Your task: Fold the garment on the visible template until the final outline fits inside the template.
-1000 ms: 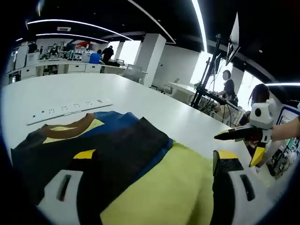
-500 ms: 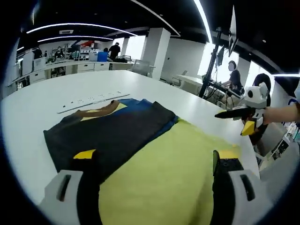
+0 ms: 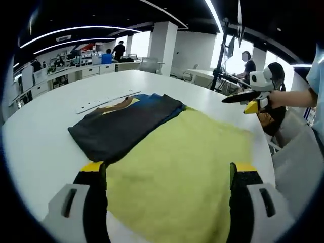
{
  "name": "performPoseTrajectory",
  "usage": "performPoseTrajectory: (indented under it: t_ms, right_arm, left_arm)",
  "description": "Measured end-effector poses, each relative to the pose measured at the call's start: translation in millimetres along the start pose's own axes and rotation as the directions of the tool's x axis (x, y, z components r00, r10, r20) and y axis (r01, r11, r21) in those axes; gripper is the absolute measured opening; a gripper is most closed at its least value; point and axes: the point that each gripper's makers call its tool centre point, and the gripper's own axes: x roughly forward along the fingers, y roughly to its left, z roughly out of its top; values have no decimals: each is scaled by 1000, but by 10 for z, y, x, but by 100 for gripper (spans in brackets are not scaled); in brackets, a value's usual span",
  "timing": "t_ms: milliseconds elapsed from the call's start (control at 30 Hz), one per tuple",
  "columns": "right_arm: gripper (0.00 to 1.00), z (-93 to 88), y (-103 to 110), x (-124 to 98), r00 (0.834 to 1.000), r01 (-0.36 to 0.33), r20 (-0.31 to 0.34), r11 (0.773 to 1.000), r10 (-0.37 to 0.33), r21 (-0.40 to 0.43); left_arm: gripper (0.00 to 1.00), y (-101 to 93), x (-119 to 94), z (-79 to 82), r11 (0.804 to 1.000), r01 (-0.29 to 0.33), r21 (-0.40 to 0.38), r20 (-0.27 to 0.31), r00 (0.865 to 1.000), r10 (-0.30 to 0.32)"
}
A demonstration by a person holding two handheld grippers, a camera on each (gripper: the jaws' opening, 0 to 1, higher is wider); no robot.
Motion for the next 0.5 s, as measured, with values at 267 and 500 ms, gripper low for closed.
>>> performPoseTrajectory:
  t_ms: [267,500]
  right_arm:
    - [98,-103,32,-70,1000,-2,-27,1000,2,-5]
    - [98,-199,107,-116,998,-27,-56,999,26,-23]
  left_arm:
    - [96,-69,-354,-238,1000,-22,-4,-25,999,22]
    - [96,-117,-615,-468,999,-44,-28,-48,998,43]
